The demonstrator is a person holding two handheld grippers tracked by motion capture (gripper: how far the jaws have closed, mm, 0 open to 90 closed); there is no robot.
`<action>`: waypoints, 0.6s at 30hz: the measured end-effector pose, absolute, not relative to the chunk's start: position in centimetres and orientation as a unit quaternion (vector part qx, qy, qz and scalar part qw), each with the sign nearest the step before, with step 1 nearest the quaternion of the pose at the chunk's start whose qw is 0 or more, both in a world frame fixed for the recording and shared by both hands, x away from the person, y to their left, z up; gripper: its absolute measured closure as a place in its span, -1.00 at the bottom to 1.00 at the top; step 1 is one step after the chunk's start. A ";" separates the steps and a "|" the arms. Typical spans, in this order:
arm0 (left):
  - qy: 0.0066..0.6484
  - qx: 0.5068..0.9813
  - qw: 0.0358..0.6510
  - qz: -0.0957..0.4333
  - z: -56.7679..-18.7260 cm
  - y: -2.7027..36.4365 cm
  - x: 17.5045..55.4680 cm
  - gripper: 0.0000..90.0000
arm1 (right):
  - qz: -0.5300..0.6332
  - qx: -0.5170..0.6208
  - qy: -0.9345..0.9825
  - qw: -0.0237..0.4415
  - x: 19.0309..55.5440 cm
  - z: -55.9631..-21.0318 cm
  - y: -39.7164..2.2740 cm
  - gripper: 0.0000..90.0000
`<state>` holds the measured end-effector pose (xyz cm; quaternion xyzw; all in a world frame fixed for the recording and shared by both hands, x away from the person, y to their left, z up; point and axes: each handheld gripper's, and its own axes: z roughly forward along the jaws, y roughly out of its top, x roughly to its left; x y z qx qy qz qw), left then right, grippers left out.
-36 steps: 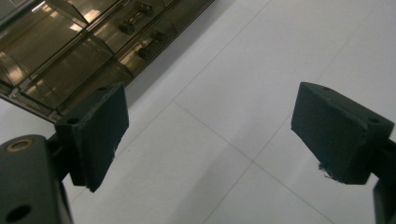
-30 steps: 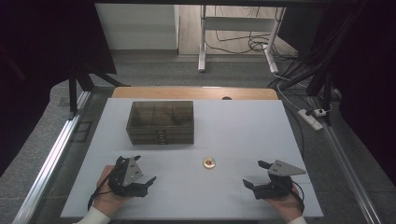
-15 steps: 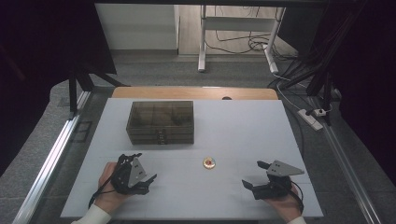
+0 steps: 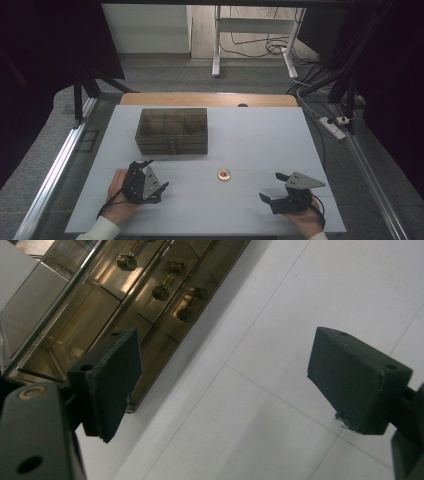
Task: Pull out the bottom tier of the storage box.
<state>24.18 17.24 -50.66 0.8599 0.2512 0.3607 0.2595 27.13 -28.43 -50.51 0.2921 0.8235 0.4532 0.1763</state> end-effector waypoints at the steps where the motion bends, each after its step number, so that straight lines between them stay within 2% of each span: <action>1: 0.251 0.860 0.260 0.361 -50.7 17.2 24.2 -0.66 | 0.453 0.292 0.823 0.176 27.1 -50.5 -28.4 -0.84; 18: 0.231 0.865 0.215 0.391 -51.3 16.8 25.0 -0.61 | 0.450 0.292 0.825 0.178 27.2 -50.6 -28.3 -0.84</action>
